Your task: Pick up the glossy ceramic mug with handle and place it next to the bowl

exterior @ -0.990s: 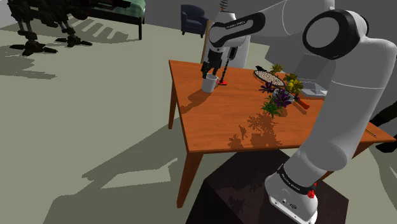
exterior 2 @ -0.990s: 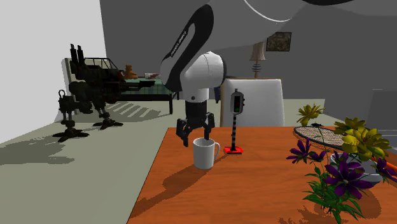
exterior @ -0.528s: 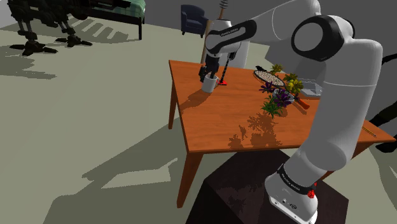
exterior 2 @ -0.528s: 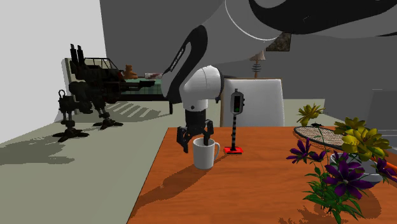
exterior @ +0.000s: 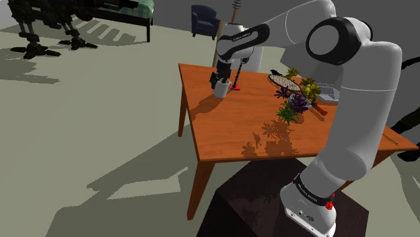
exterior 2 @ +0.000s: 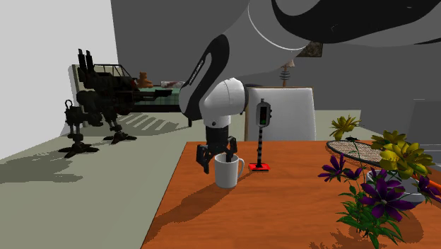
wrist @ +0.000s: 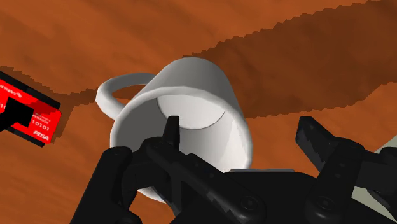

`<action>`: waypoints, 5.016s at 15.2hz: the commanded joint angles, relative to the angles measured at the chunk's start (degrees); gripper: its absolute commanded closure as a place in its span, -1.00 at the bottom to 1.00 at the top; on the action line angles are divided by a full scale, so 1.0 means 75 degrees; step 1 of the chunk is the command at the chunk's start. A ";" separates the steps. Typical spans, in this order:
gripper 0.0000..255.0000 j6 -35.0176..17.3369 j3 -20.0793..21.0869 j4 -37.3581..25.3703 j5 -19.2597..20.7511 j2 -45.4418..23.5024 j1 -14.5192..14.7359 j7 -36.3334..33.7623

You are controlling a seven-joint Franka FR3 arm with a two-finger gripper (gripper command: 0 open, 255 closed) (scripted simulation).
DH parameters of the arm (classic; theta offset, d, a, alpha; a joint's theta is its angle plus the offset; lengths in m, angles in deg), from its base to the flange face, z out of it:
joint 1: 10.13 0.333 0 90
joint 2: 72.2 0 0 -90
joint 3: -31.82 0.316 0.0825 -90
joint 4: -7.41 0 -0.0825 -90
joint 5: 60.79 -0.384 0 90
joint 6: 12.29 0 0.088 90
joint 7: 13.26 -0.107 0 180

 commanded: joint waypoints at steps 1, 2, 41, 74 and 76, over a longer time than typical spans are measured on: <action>-1.00 0.0000 0.0000 0.0000 0.0000 0.0000 0.0000 0.0000; 1.00 0.0000 0.0000 0.0000 0.0000 0.0000 0.0000 0.0000; 1.00 0.2786 -0.0064 -0.2048 0.0122 0.0747 0.0013 -0.0011; 1.00 0.2710 -0.1990 -0.1255 -0.0515 0.1428 -0.3001 0.5063; 1.00 0.2791 -0.2104 -0.1509 -0.0647 0.1225 -0.3260 0.5436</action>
